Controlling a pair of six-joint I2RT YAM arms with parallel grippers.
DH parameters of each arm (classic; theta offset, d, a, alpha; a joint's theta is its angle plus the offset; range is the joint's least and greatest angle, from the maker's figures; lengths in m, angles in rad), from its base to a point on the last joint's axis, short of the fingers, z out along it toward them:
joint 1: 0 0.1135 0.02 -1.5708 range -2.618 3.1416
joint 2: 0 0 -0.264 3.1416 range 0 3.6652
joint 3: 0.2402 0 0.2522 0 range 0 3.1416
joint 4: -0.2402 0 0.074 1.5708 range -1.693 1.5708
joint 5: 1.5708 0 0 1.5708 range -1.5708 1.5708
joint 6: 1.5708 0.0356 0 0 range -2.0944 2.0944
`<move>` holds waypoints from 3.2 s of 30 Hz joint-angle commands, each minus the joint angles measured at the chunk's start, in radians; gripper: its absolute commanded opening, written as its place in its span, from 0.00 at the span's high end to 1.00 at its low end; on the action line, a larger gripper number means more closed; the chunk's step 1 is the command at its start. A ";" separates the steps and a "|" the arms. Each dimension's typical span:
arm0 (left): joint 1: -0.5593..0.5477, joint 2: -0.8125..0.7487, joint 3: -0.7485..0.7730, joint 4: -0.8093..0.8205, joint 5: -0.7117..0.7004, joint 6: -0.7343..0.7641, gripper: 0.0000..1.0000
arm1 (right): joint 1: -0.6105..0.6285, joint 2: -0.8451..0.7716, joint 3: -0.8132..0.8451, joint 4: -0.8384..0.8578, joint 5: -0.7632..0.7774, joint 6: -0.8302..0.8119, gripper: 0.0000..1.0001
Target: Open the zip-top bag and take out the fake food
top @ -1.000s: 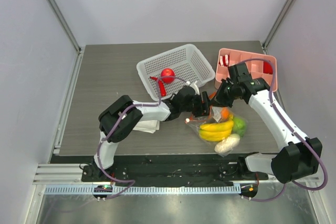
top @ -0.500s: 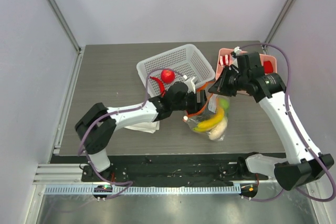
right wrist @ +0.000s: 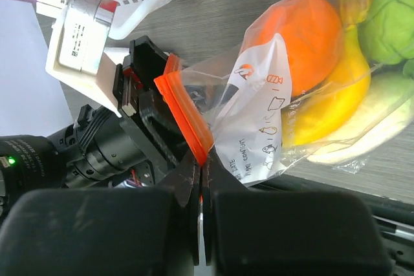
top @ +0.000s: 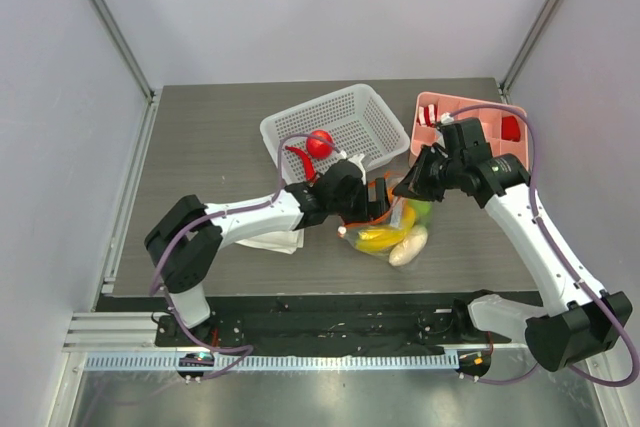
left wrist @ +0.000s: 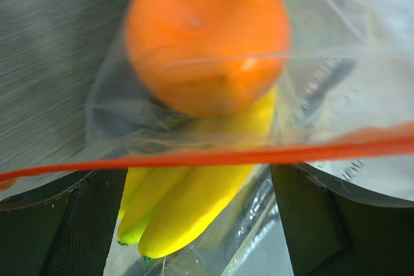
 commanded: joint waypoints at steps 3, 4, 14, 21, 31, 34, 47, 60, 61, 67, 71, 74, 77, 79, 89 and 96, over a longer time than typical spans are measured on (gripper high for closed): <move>-0.003 -0.083 0.018 -0.012 -0.147 0.029 0.30 | 0.003 -0.030 -0.014 0.031 0.015 0.068 0.99; -0.003 -0.086 -0.001 0.019 -0.148 0.040 0.41 | 0.003 -0.024 -0.011 0.028 0.009 0.071 0.99; 0.003 -0.084 0.086 -0.033 -0.103 0.164 0.66 | 0.001 0.054 0.172 -0.028 -0.003 0.093 0.99; 0.003 -0.017 0.153 -0.093 0.359 0.279 0.58 | 0.003 0.094 0.192 -0.048 -0.014 0.037 0.99; 0.003 -0.002 0.126 -0.191 0.300 0.451 0.41 | -0.002 0.088 0.146 -0.018 -0.051 0.047 0.99; 0.003 -0.015 0.108 -0.193 0.234 0.456 0.44 | -0.004 0.077 0.129 -0.017 -0.049 0.048 0.99; -0.016 0.038 0.064 -0.151 0.148 0.510 0.34 | -0.008 0.067 0.100 0.001 -0.049 0.056 0.99; -0.016 0.012 0.117 -0.148 0.066 0.482 0.93 | -0.010 0.050 0.049 -0.023 0.047 0.012 0.99; -0.016 0.005 0.131 -0.165 0.106 0.482 0.98 | -0.008 0.050 0.046 -0.035 0.069 -0.007 0.99; 0.000 -0.002 0.269 -0.272 0.243 0.364 1.00 | -0.008 0.062 0.100 -0.064 0.169 -0.074 0.99; 0.046 0.000 0.289 -0.233 0.302 0.142 1.00 | -0.008 0.079 0.196 -0.110 0.215 -0.156 0.99; 0.090 0.018 0.254 -0.075 0.382 -0.114 1.00 | -0.008 0.086 0.255 -0.133 0.197 -0.173 0.99; 0.112 0.054 0.342 -0.123 0.451 -0.201 1.00 | -0.007 0.096 0.291 -0.138 0.178 -0.203 0.99; 0.116 0.072 0.401 -0.201 0.482 -0.193 1.00 | -0.007 0.094 0.288 -0.134 0.195 -0.248 0.99; 0.170 -0.020 0.360 0.032 0.651 -0.279 1.00 | -0.008 0.036 0.129 -0.055 0.285 -0.268 0.99; 0.185 -0.098 0.482 -0.390 0.730 0.111 1.00 | -0.031 0.057 0.144 -0.093 0.302 -0.217 0.99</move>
